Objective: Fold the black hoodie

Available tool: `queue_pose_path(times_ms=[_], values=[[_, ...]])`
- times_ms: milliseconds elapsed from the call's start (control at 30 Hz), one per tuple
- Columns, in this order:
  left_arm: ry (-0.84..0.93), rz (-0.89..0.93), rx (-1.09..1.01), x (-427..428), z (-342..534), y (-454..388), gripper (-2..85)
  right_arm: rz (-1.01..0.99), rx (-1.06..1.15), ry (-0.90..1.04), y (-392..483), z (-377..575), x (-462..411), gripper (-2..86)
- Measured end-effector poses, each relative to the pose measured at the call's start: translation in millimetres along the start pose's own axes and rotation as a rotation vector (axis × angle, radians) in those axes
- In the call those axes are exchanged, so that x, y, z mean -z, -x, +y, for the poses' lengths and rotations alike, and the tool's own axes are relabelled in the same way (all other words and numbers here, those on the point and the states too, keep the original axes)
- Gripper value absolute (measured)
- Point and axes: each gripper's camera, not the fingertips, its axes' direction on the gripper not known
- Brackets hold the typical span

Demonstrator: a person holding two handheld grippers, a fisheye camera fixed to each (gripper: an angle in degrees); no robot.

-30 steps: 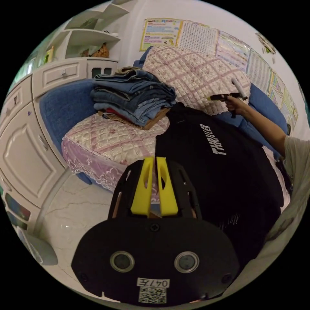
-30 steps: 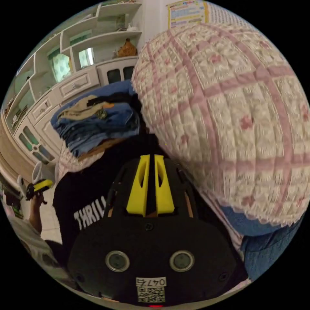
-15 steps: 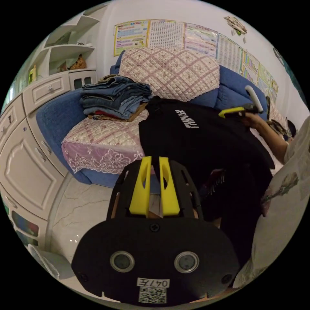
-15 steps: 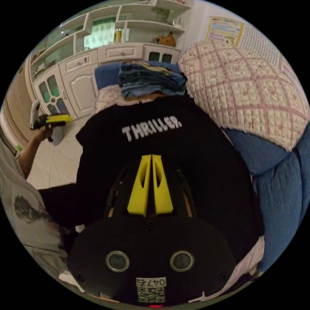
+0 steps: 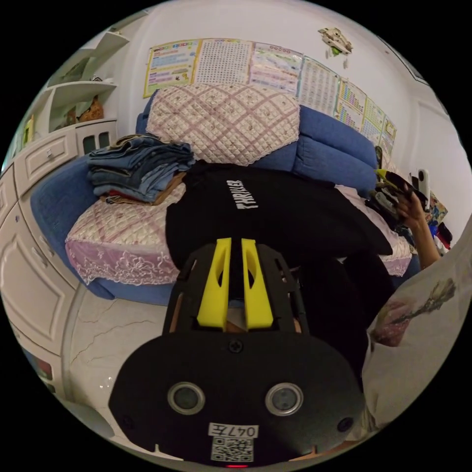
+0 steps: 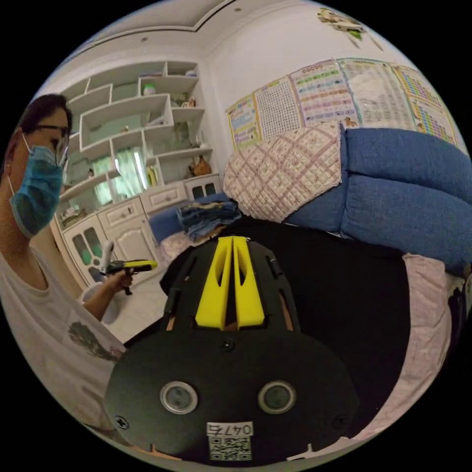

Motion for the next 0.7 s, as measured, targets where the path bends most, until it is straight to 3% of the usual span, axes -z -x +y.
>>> queue_pose_path(times_ms=[133,267,333,400,500,600,700], values=[[0.013,-0.046,-0.027,-12.1,31.5,-14.3,4.0,0.053,0.039,0.045,25.4,48.0,59.0,-0.9],[-0.038,-0.091,-0.048,-10.8,65.4,-24.4,2.1,0.509,0.200,0.204,70.7,96.7,114.7,-0.5],[-0.137,-0.147,-0.086,5.3,73.8,-41.4,0.3,0.703,0.273,0.193,92.0,115.0,144.5,-0.4],[-0.326,-0.320,-0.242,31.8,86.4,-83.4,-0.5,0.852,0.353,0.112,120.2,135.7,191.1,-0.2],[-0.445,-0.495,-0.391,35.0,100.7,-119.5,-0.6,0.965,0.373,0.068,139.8,158.0,242.4,-0.3],[-0.422,-0.487,-0.419,15.0,110.9,-120.6,-0.3,1.119,0.329,0.212,143.6,178.7,273.9,0.4],[-0.446,-0.475,-0.371,5.2,123.0,-119.2,0.1,1.107,0.257,0.141,159.8,201.0,322.9,0.6]])
